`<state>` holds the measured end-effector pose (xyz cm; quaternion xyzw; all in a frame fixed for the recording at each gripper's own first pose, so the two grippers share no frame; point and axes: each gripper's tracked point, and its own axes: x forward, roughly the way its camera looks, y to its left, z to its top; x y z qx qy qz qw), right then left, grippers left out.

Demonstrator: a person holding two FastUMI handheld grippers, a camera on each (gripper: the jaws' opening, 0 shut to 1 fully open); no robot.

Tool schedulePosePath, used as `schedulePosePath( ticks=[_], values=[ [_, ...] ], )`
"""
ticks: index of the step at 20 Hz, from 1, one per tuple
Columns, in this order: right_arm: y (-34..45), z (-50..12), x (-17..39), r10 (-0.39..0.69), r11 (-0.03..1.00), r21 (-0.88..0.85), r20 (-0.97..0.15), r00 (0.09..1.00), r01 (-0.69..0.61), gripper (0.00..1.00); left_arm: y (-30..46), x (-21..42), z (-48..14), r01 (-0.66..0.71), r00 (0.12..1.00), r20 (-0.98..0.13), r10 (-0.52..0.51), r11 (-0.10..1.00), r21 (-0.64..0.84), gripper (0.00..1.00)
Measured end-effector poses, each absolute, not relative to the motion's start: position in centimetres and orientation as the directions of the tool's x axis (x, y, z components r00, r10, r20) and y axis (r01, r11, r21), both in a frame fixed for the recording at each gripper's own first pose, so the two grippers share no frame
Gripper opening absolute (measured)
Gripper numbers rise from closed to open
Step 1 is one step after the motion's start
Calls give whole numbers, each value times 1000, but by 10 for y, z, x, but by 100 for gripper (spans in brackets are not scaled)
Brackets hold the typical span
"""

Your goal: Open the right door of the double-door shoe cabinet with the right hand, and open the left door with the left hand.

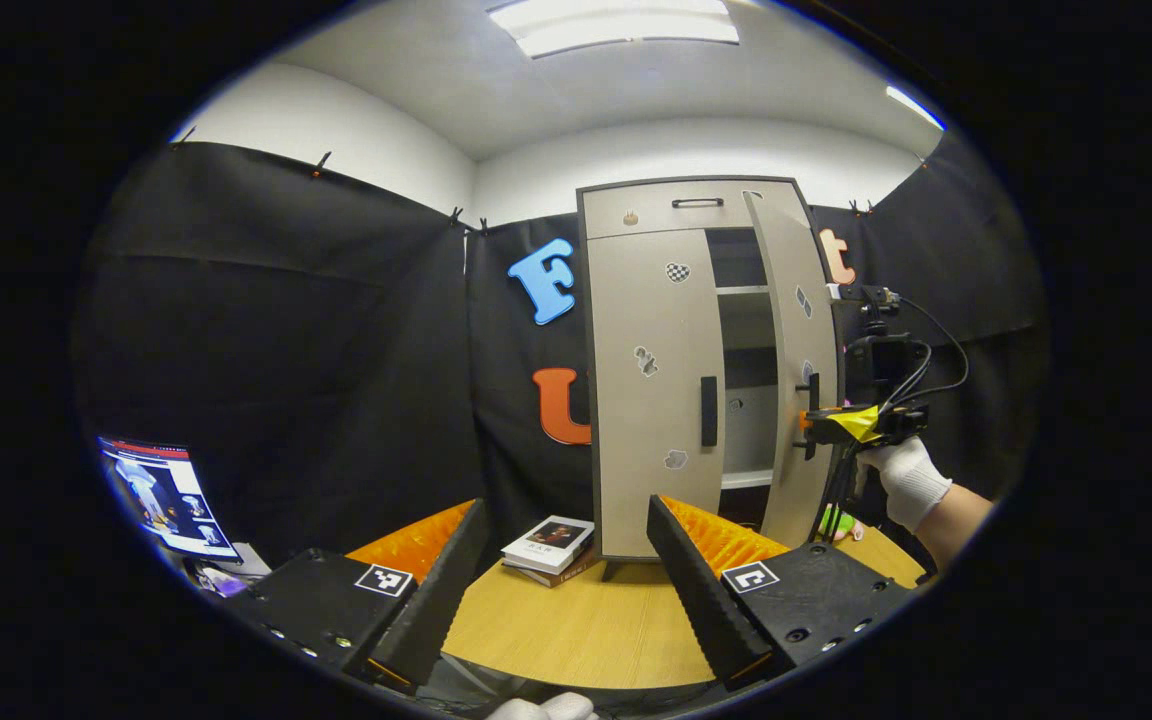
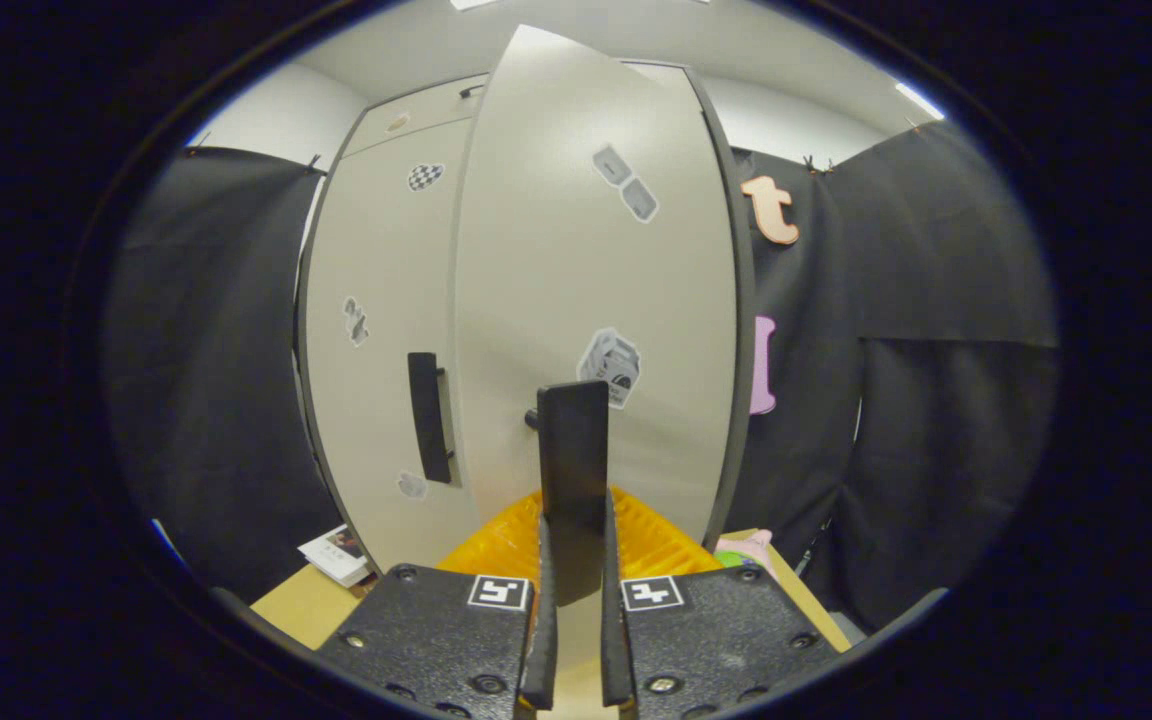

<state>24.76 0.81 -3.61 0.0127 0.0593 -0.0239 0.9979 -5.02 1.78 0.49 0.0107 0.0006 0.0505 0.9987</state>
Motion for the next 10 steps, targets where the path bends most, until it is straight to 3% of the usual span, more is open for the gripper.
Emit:
schedulePosePath(
  ticks=[10],
  values=[
    [-55,-33,203,-99,995,-17,-124,987,97,11,-17,-52,1,21,1000,-3,-21,1000,6,96]
  ],
)
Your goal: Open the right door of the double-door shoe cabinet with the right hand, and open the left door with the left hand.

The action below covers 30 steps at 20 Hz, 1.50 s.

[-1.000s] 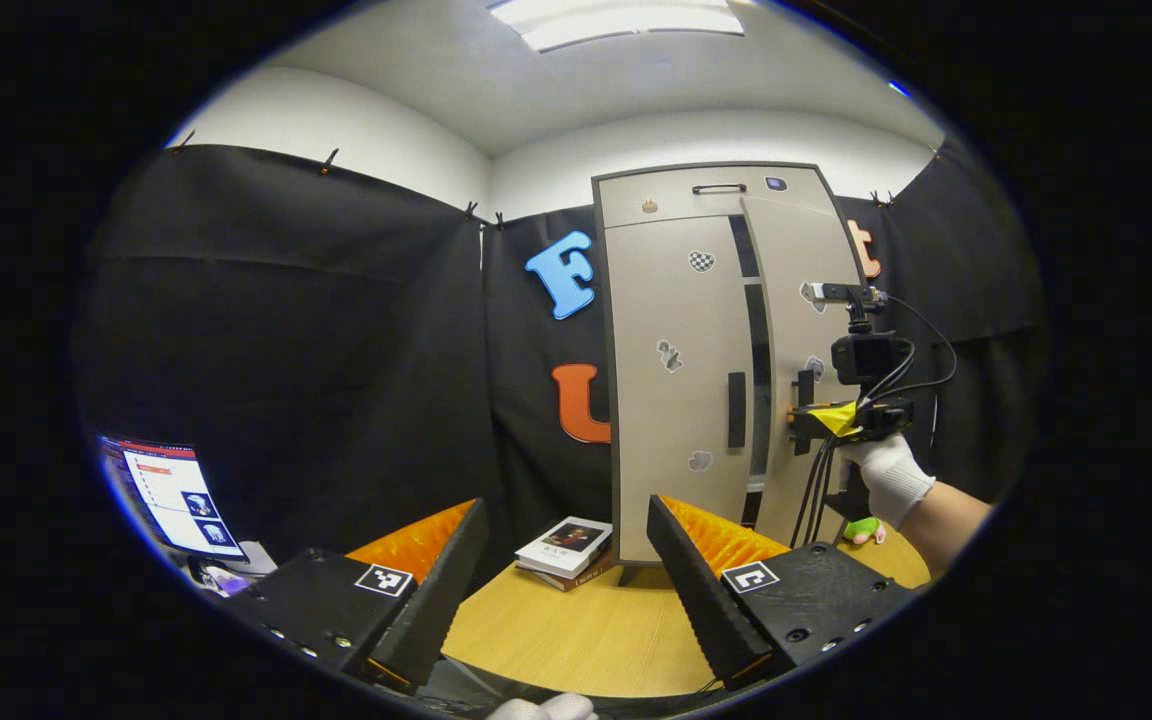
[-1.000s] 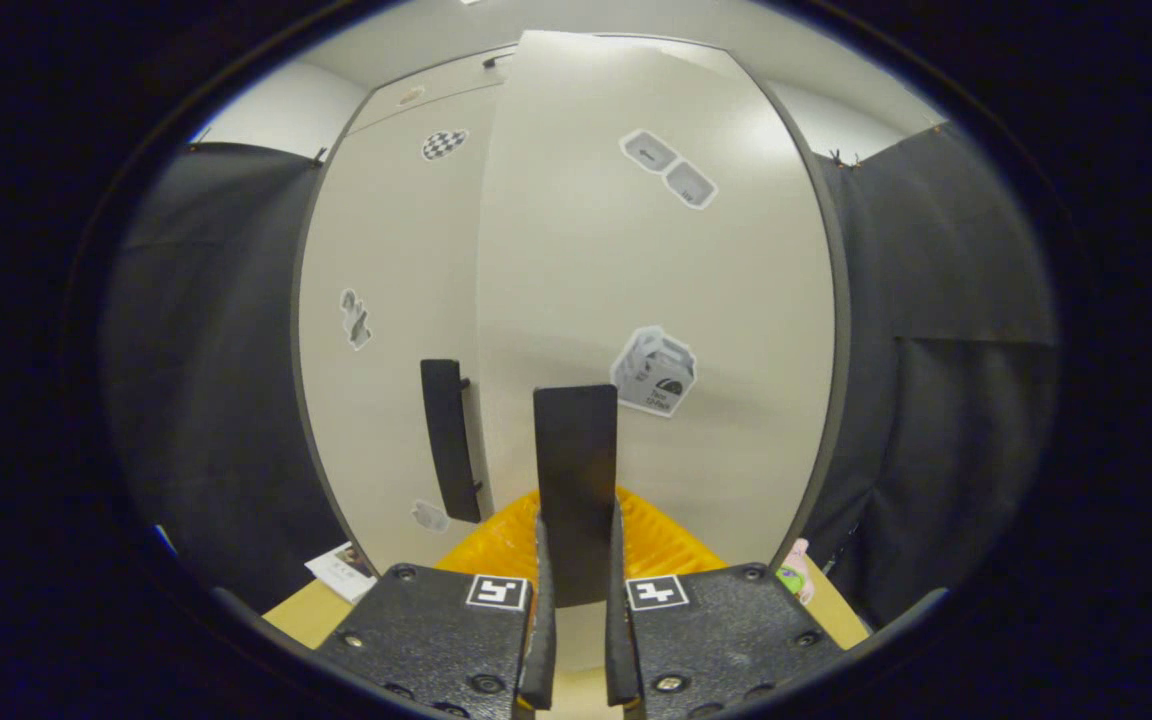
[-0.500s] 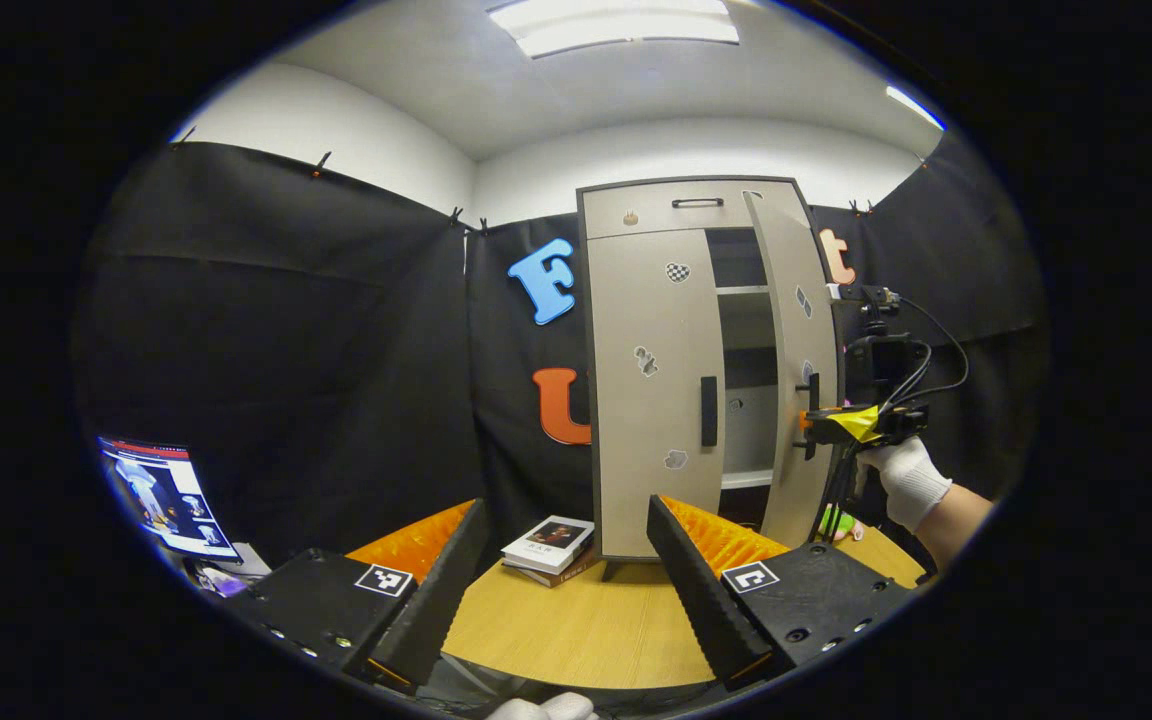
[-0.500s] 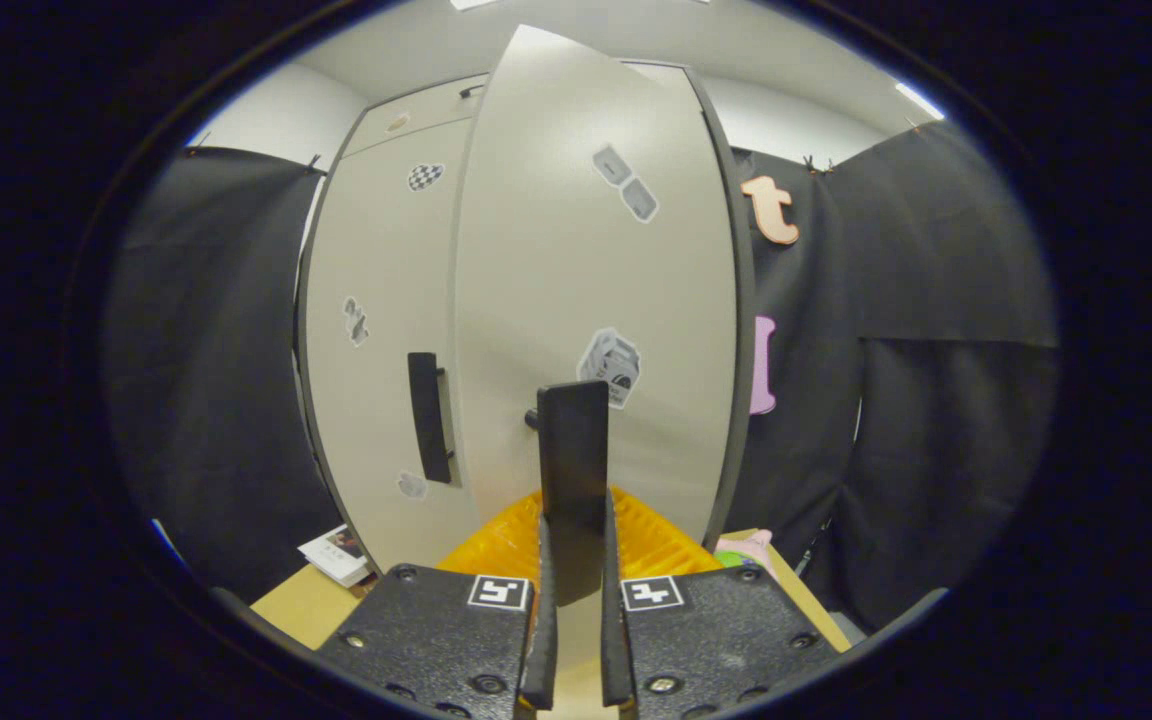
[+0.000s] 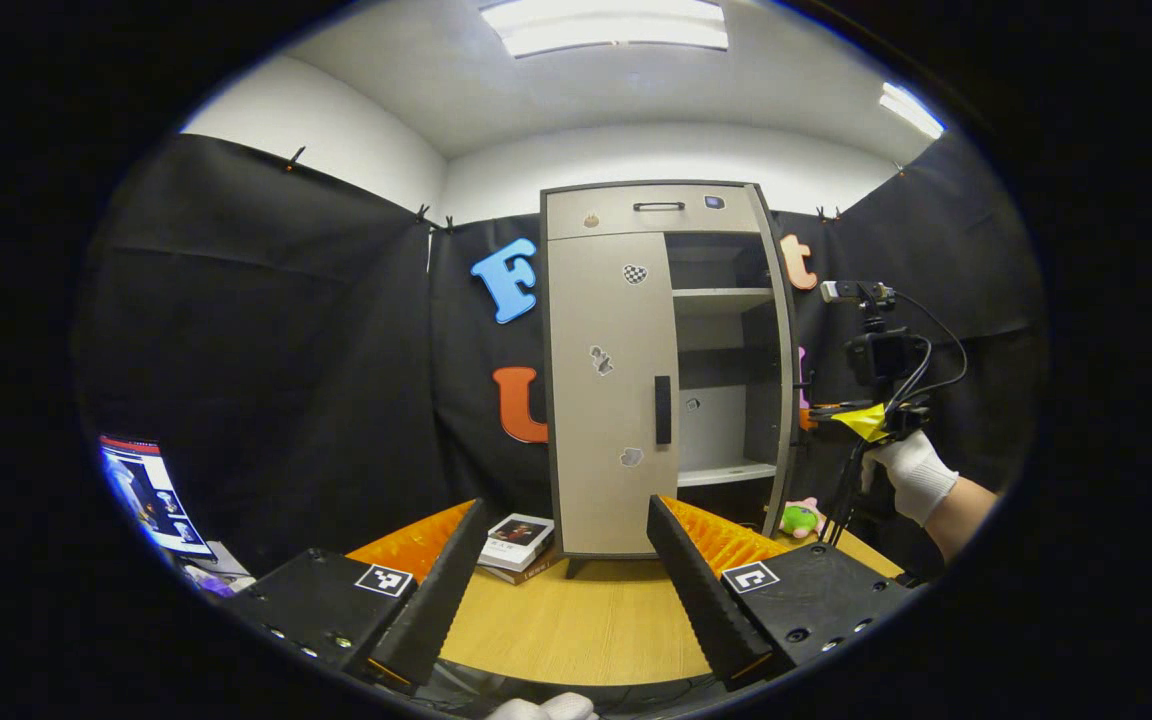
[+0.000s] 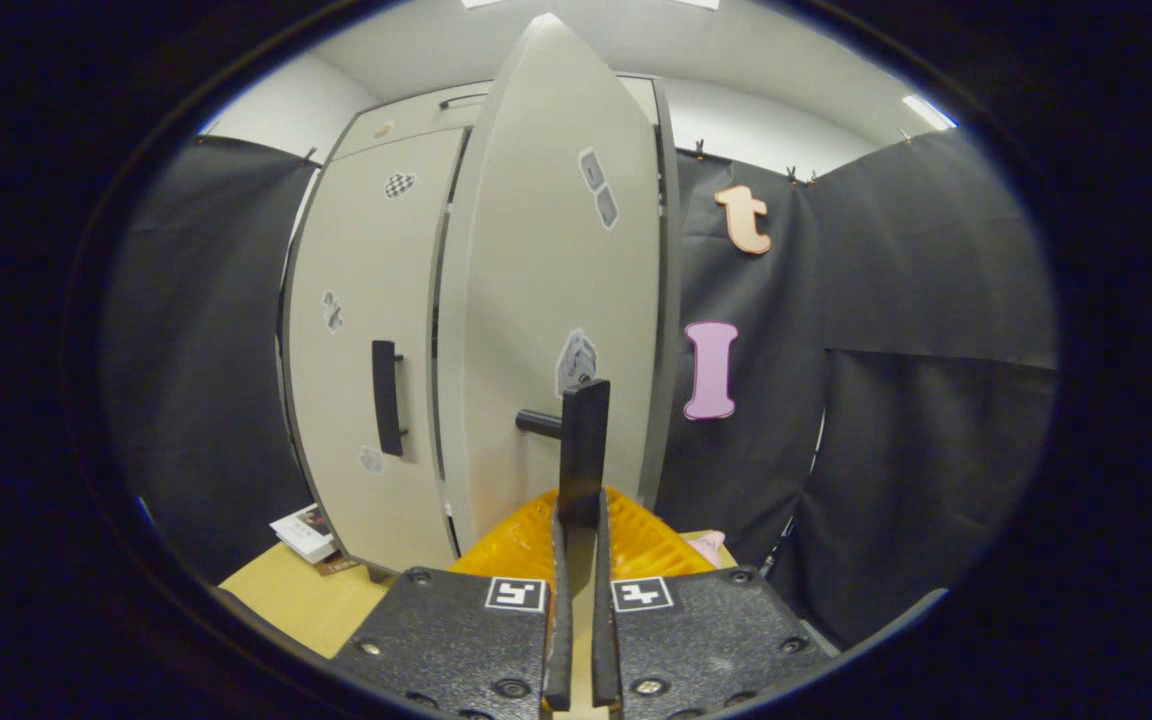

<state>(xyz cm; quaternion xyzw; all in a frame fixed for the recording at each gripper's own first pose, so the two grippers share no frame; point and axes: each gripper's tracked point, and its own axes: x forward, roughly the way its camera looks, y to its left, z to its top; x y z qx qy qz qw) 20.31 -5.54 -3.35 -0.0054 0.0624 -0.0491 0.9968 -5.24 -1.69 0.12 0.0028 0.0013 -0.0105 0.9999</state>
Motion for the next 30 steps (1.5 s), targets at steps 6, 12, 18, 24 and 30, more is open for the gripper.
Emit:
schedulePosePath(
  ticks=[6,12,18,24,30],
  values=[
    [-92,-33,194,-126,991,-58,-99,987,121,3,-39,-44,2,92,996,-3,-92,996,7,96],
    [-141,-32,185,-178,984,-51,-98,979,173,4,-58,-30,2,134,991,-7,-134,991,-6,96],
    [-156,-35,185,-148,989,-12,-103,984,148,4,-84,6,3,145,989,-17,-145,989,-6,96],
    [-160,-18,175,-159,987,-12,-82,984,158,5,-89,35,0,118,993,-27,-118,993,9,96],
    [-156,-3,140,-166,985,-61,-56,985,162,49,-75,60,-3,79,996,-28,-79,997,13,96]
  ],
)
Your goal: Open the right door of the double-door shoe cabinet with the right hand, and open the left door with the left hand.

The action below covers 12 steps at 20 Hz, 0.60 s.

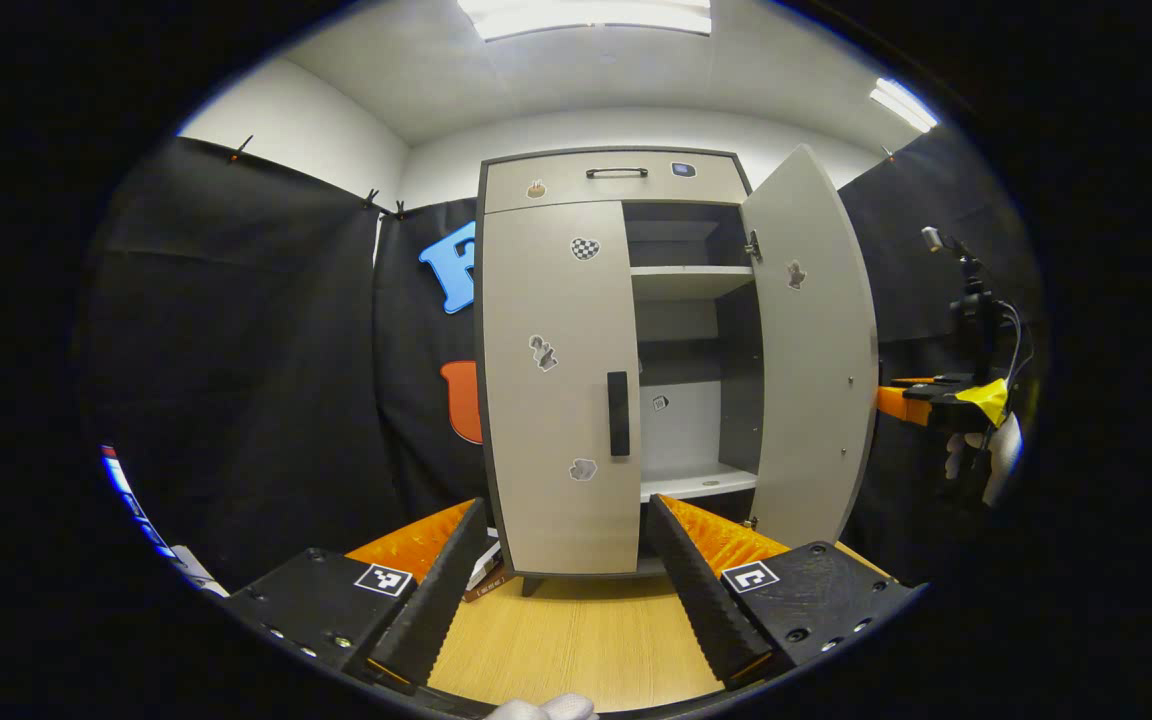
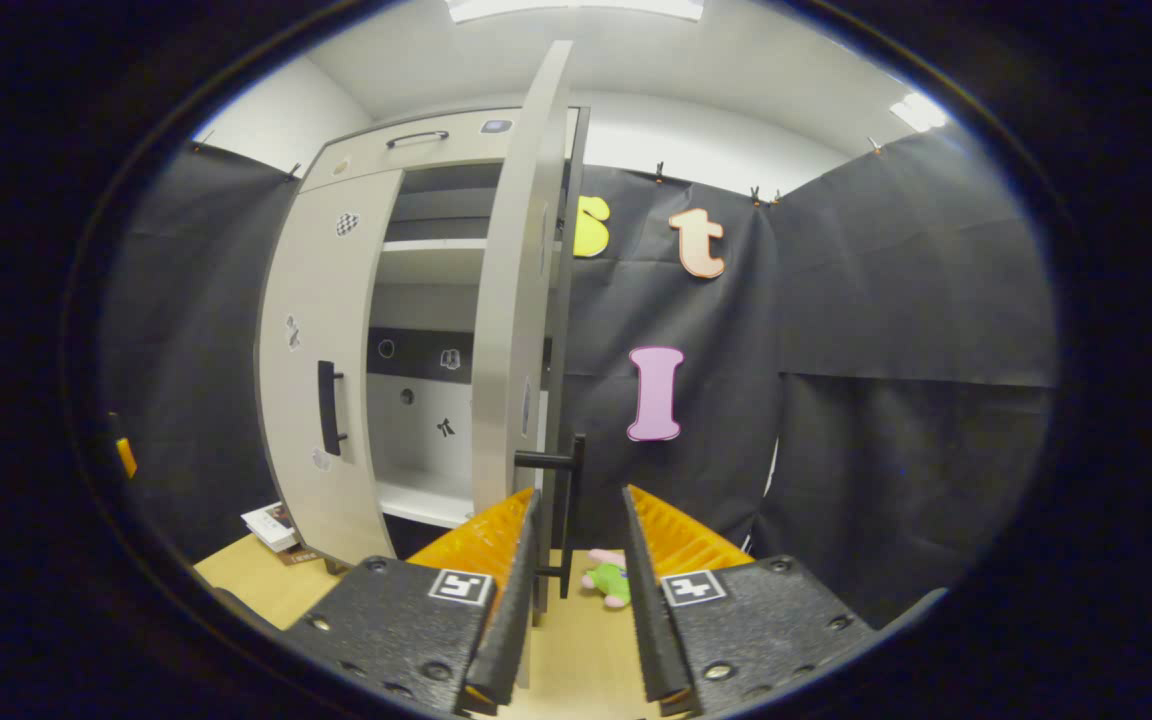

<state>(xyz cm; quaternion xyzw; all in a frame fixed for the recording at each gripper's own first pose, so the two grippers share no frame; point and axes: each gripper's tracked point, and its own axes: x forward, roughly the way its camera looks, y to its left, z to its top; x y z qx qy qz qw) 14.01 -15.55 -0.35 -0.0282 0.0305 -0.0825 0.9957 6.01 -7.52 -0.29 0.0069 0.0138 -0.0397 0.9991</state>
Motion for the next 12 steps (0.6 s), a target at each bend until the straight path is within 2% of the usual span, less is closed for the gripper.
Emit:
schedulePosePath(
  ticks=[2,3,4,6,12],
  values=[
    [-146,0,126,-150,988,-47,-53,987,147,66,-67,69,-1,70,997,-25,-69,997,18,96],
    [-141,1,118,-140,990,-28,-53,989,138,71,-65,73,0,68,997,-25,-67,997,21,96],
    [-135,-1,109,-127,992,-10,-54,990,126,84,-62,78,-1,67,998,-23,-66,998,23,96],
    [-123,-5,92,-112,994,10,-56,992,112,97,-63,86,-4,71,997,-22,-70,997,32,96],
    [-85,-27,57,-78,996,47,-70,994,82,99,-68,117,-9,99,995,-18,-98,993,57,96]
  ],
)
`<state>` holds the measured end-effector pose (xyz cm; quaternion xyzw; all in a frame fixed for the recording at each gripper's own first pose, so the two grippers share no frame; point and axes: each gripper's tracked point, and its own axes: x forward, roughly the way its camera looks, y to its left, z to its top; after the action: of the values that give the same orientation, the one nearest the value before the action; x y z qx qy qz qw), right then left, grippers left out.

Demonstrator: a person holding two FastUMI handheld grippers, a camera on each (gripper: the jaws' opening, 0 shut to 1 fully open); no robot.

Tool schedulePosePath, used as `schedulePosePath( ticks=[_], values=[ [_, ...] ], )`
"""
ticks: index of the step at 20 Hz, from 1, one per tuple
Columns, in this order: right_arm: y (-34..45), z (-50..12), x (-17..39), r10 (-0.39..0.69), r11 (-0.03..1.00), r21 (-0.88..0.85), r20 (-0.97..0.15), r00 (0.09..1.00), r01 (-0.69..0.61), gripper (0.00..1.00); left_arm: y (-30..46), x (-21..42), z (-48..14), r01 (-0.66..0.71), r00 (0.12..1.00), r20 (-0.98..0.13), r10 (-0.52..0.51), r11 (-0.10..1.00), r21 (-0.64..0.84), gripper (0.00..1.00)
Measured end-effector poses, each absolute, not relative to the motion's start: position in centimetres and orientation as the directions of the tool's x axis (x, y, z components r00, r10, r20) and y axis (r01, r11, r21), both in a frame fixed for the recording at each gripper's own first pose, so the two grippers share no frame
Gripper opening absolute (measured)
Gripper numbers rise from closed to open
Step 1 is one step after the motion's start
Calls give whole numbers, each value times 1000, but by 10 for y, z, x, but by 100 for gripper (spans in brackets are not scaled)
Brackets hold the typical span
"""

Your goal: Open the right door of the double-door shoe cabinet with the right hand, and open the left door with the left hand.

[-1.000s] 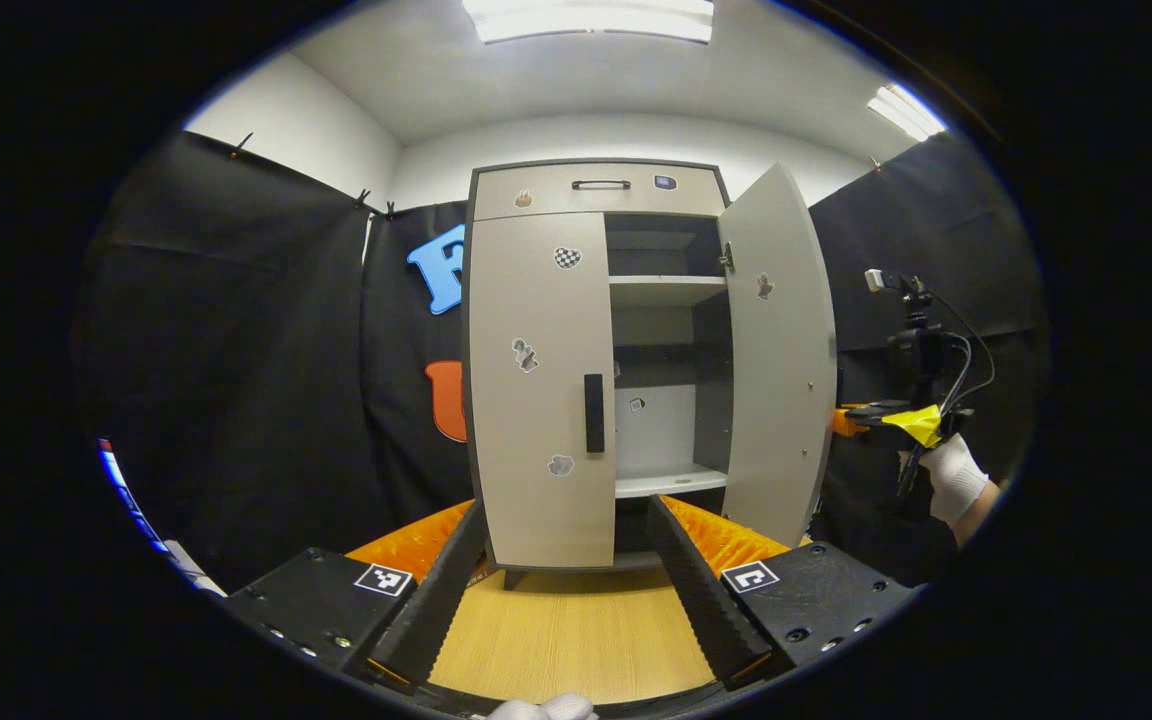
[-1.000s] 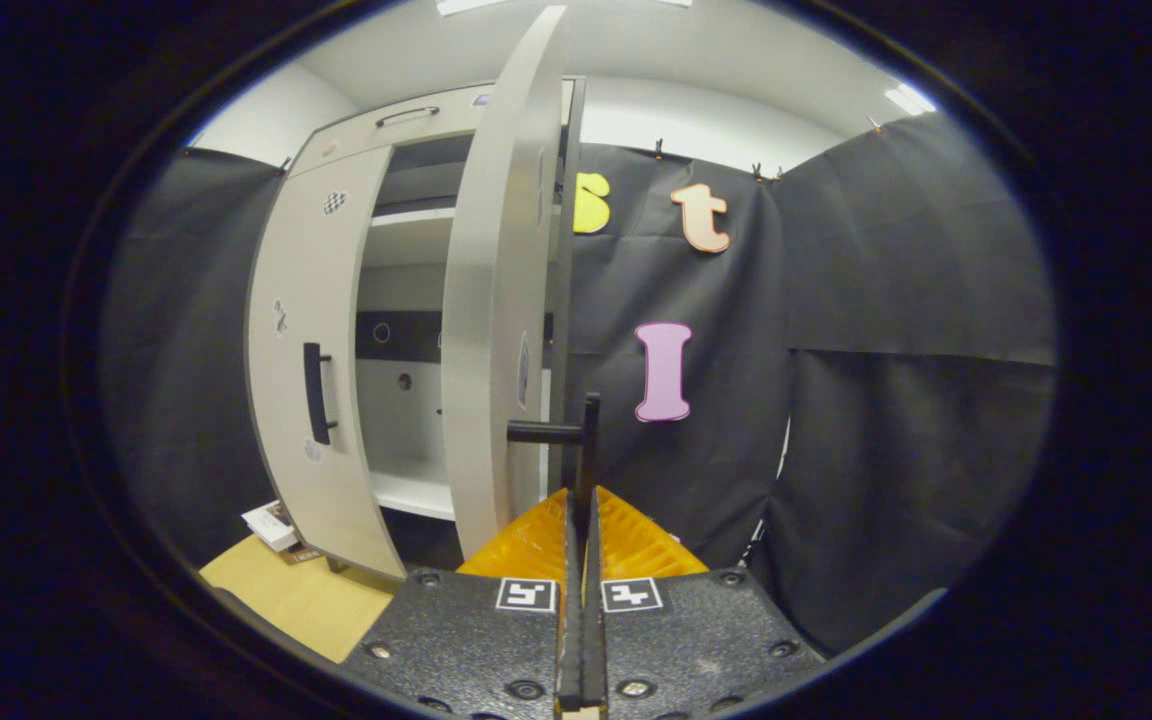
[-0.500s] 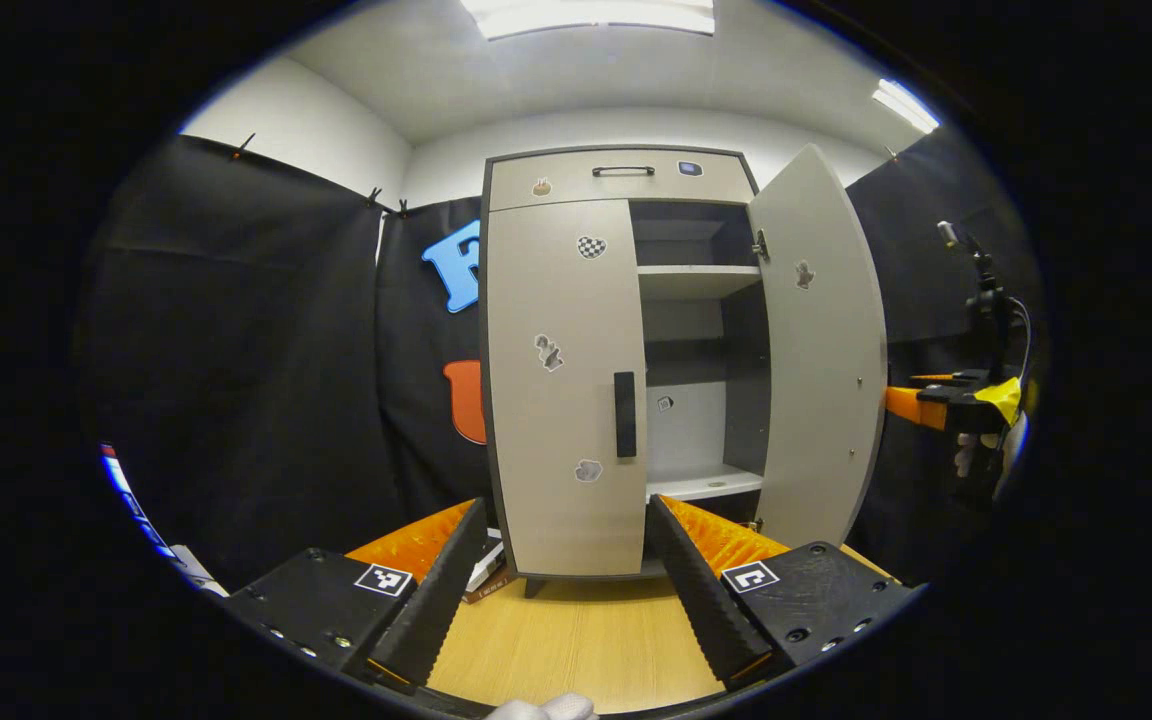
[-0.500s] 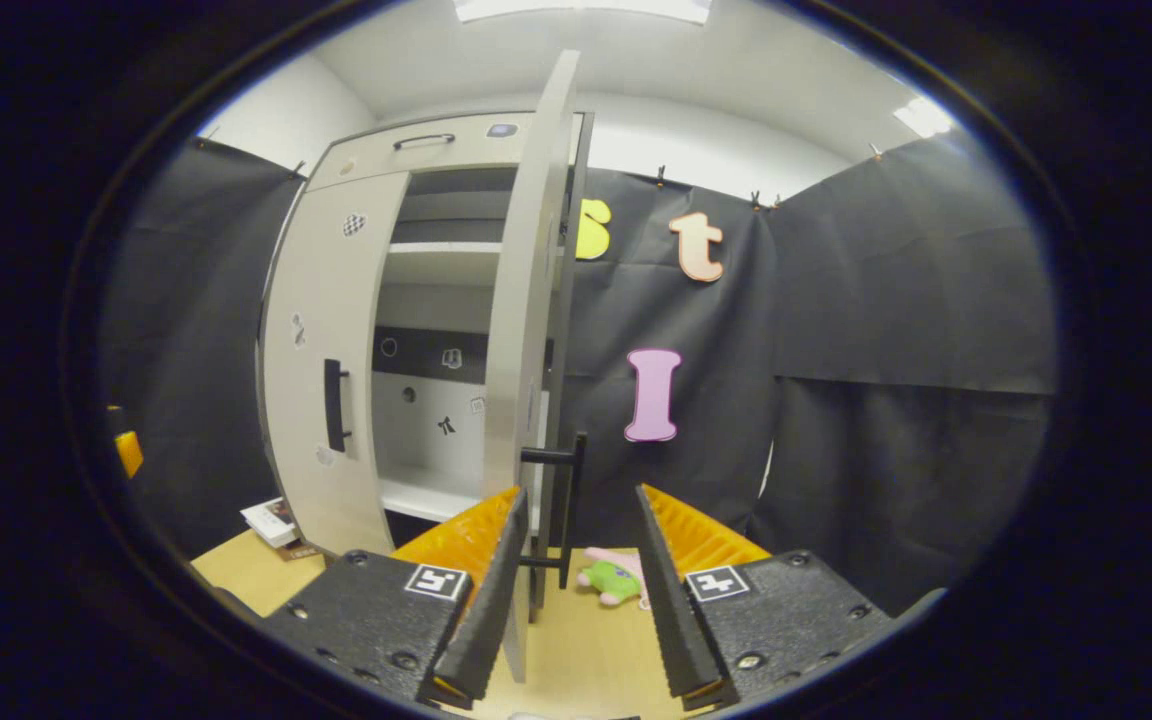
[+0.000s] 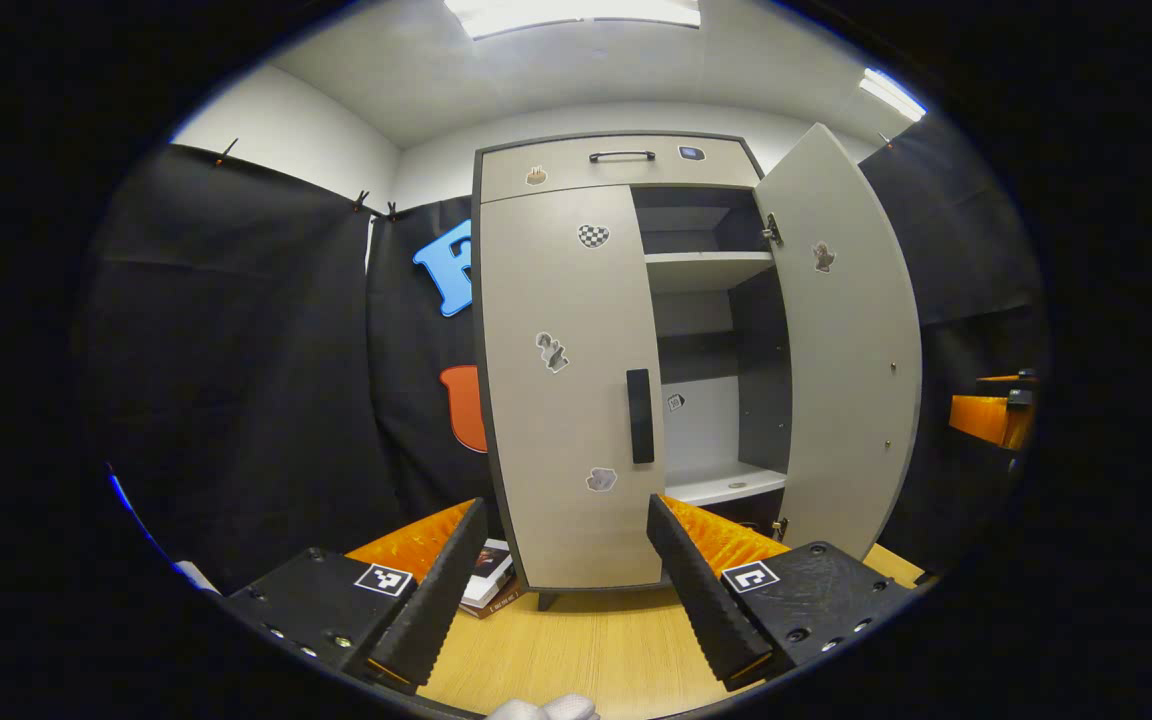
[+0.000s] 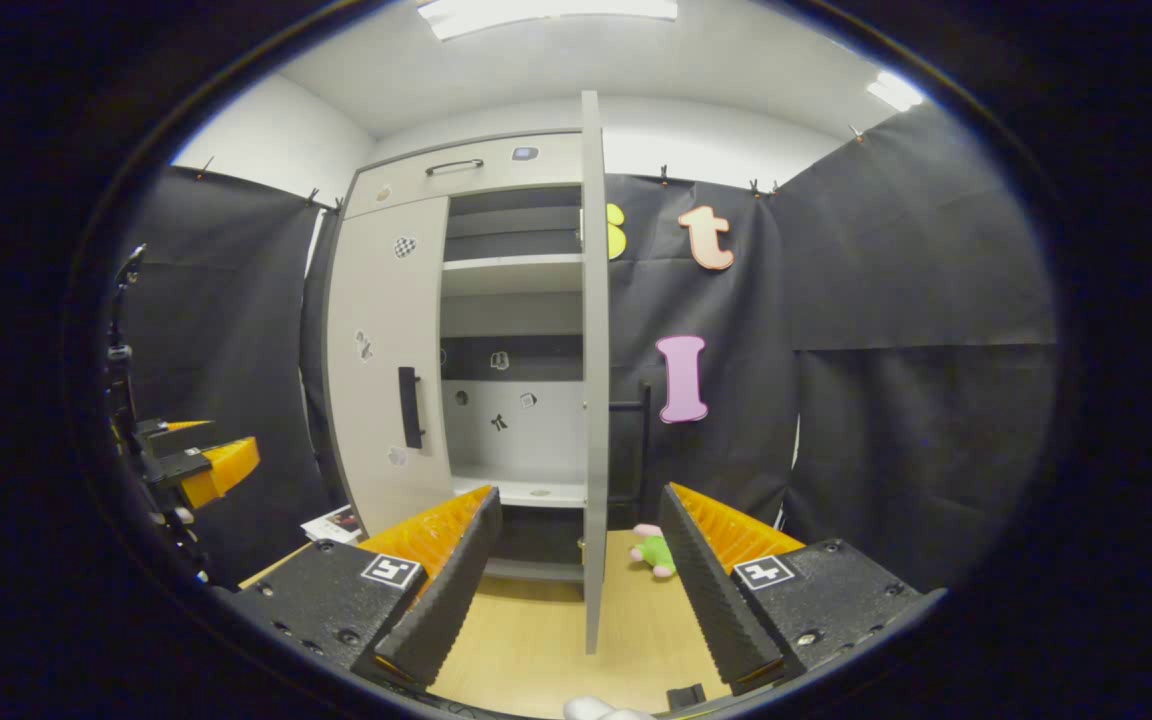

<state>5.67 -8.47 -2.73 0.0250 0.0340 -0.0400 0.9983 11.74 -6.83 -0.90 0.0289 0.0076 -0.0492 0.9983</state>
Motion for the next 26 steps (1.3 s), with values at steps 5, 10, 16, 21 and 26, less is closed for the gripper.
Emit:
schedulePosePath(
  ticks=[5,10,16,21,26],
  values=[
    [-74,-41,50,-65,995,69,-100,993,72,99,-89,155,-13,141,990,-11,-140,987,72,96],
    [-71,-37,49,-68,994,75,-95,993,75,99,-118,209,-5,175,984,12,-176,983,58,96],
    [-75,-32,50,-70,995,59,-91,993,75,98,-152,286,0,188,981,30,-190,981,50,96],
    [-95,-34,55,-97,994,44,-98,990,102,99,-169,337,-10,182,983,20,-184,981,65,96],
    [-115,-42,64,-112,992,50,-123,986,119,99,-168,375,-20,155,988,2,-156,987,51,96]
  ],
)
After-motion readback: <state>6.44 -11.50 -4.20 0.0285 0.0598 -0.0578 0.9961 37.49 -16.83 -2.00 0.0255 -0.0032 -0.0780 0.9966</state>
